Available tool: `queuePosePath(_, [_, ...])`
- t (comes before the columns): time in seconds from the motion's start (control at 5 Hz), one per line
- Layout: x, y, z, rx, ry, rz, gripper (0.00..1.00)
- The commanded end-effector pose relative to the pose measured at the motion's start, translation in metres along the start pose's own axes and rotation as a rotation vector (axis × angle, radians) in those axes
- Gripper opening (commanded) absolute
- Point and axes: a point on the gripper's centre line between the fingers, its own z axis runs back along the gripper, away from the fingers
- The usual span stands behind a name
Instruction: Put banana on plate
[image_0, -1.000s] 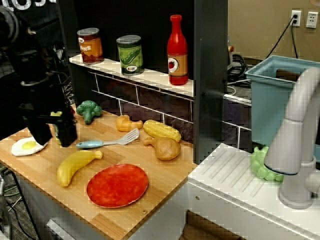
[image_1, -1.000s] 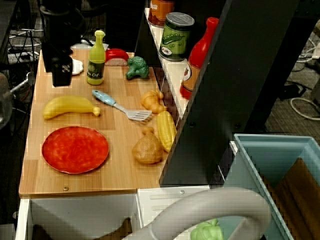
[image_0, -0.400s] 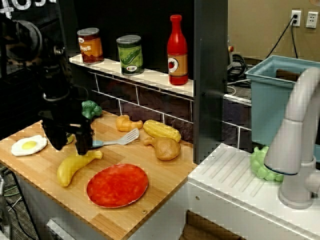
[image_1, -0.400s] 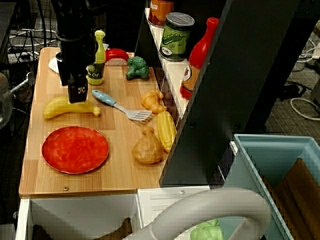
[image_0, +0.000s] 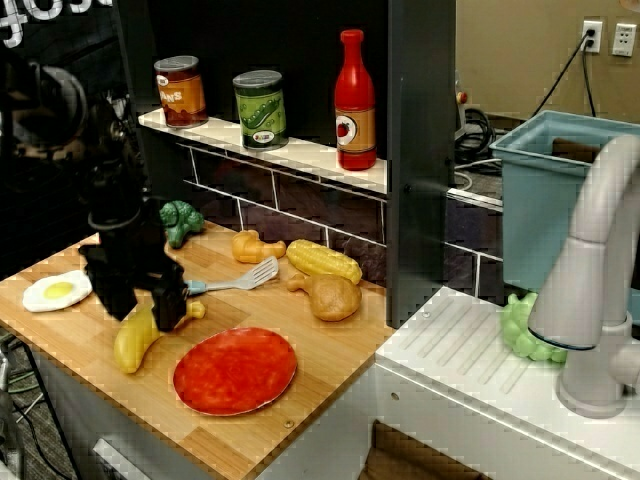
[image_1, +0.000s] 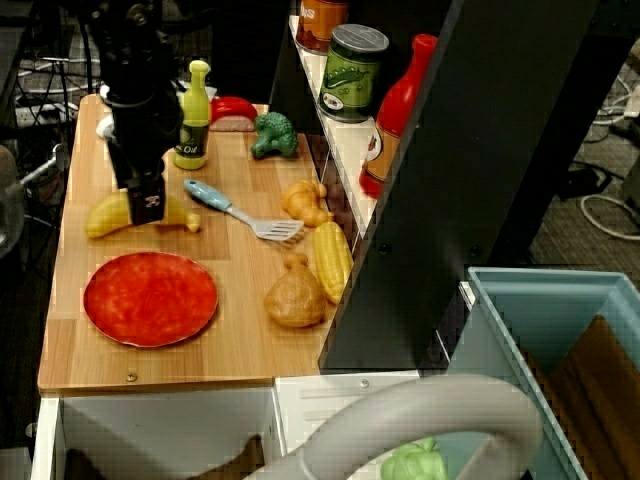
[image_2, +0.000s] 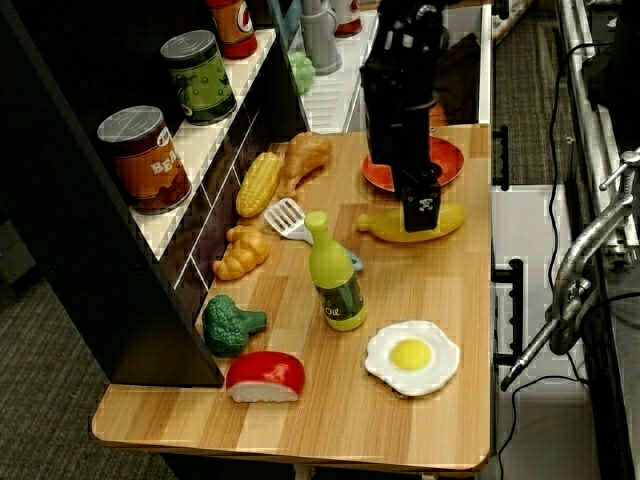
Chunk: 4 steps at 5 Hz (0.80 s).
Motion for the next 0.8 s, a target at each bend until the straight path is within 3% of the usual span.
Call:
queuePosePath(0.0, [-0.0022, 0.0115, 0.0001, 0.043, -0.047, -0.013, 1.0])
queuePosePath(0.2, [-0.0057, 0.0167, -0.0037, 0.043, -0.044, -0.009, 0.0])
queuePosePath(0.6, [-0.0095, 0.0194, 0.0045, 0.027, -0.041, -0.012, 0.0])
